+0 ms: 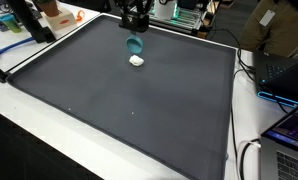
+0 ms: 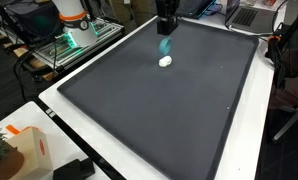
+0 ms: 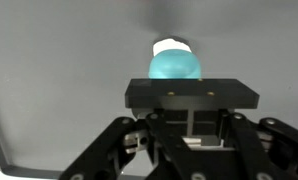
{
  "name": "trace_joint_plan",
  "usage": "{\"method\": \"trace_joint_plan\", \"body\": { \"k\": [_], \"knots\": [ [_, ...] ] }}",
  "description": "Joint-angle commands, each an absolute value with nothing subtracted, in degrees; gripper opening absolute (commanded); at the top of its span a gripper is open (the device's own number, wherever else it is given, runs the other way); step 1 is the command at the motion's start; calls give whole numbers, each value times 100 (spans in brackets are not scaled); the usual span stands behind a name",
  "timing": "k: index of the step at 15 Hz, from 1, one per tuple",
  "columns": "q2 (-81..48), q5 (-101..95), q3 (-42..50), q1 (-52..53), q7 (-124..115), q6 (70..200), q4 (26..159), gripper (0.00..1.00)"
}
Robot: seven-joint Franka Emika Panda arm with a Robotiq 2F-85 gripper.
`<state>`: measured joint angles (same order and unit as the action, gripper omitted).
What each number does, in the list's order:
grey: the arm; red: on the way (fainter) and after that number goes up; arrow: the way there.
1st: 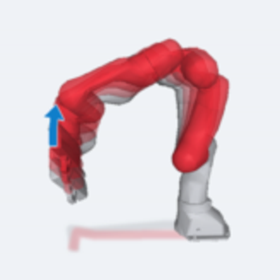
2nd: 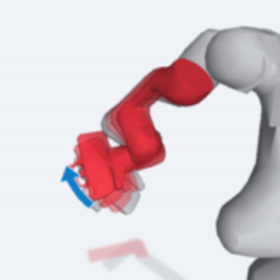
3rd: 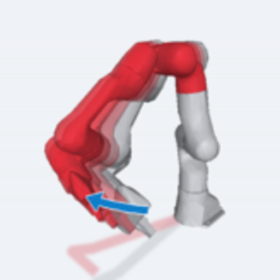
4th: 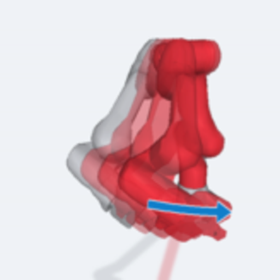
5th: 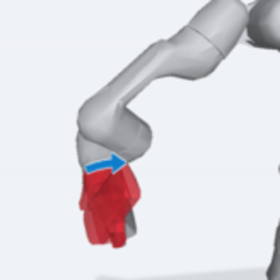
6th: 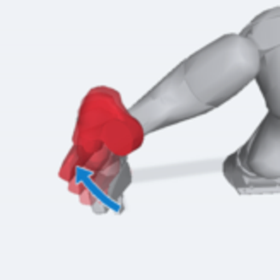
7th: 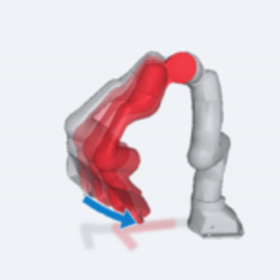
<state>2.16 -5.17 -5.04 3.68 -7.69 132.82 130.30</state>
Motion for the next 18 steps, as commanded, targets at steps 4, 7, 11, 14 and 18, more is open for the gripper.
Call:
{"method": "trace_joint_plan", "body": {
  "k": [4, 7, 11, 14, 18],
  "knots": [
    [1300, 631, -507, 530, -521, 11721, 13088, 22],
    [1923, 1378, -415, 666, -88, 10855, 13070, 22],
    [1852, 1225, -517, 602, -233, 10902, 12952, 47],
    [1816, 1170, -499, 575, -248, 10694, 12857, 22],
    [1751, 1314, -351, 517, -239, 9600, 12549, 22]
  ]
}}
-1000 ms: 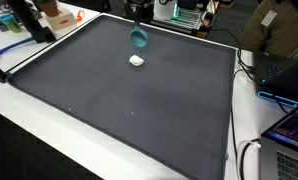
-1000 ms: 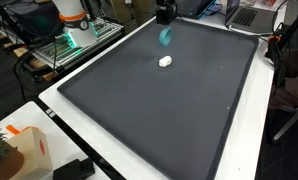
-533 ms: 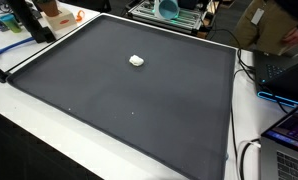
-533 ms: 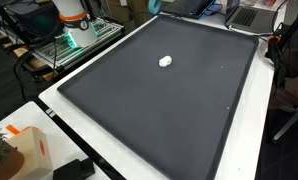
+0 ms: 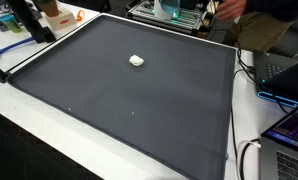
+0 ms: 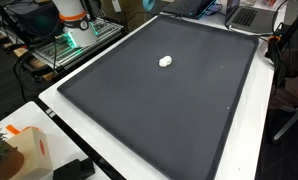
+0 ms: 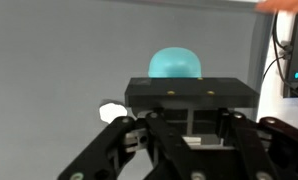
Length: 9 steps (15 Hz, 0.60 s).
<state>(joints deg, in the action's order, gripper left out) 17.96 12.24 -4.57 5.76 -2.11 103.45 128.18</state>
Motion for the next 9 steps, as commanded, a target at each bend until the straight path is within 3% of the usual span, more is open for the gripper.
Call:
{"method": "trace_joint_plan", "body": {
  "k": [1, 3, 5, 8, 9],
  "knots": [
    [1757, 1358, -305, 473, -310, 9364, 12454, 22],
    [1678, 1507, -254, 411, -428, 8997, 12243, 73],
    [1615, 1649, -212, 336, -595, 8890, 12114, 76],
    [1561, 1800, -163, 243, -678, 8928, 11980, 99],
    [1589, 1839, -132, 223, -552, 9057, 11995, 100]
  ]
}}
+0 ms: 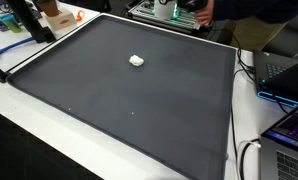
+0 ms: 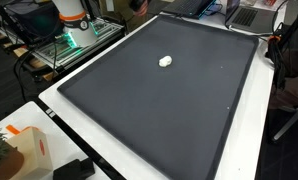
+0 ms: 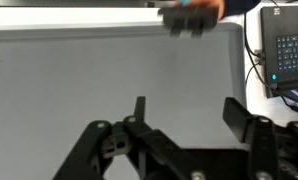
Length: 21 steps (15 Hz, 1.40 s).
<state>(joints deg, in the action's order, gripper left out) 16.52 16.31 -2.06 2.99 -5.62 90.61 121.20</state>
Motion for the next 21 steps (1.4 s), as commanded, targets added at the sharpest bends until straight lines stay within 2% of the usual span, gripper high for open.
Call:
{"method": "trace_joint_plan", "body": {
  "k": [1, 6, 13, 14, 15, 17, 21],
  "knots": [
    [1668, 1804, -123, 197, -448, 9310, 12065, 100],
    [2367, 1129, -13, 99, 706, 11095, 13119, 100],
    [3308, 714, -207, 351, 1269, 13228, 15484, 100],
    [3378, 612, -346, 381, 1020, 13301, 15806, 100],
    [2944, 738, -56, 399, 1240, 12923, 15049, 100],
    [3090, 652, -210, 483, 1069, 13192, 15550, 100],
    [3219, 634, -234, 493, 1048, 13236, 15666, 100]
  ]
}}
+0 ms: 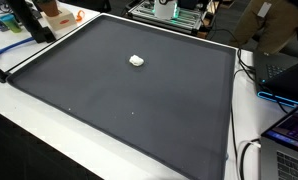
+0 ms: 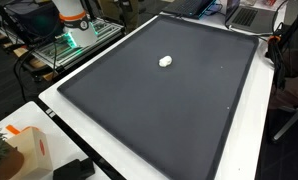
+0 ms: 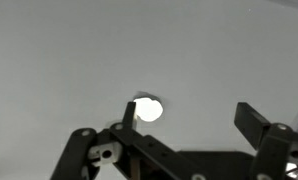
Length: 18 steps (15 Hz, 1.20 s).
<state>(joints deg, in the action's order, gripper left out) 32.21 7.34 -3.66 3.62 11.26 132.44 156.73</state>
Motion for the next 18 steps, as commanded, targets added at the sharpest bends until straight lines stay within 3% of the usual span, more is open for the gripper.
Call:
{"method": "trace_joint_plan", "body": {
  "k": [1, 11, 15, 18],
  "knots": [
    [3073, 570, -292, 422, 954, 13707, 15802, 100],
    [856, 2130, 486, 1207, 1453, 16878, 15793, 100],
    [462, 3678, 454, 1785, 2529, 16986, 15782, 100],
    [495, 3213, 342, 1577, 2145, 16993, 15750, 100]
  ]
}}
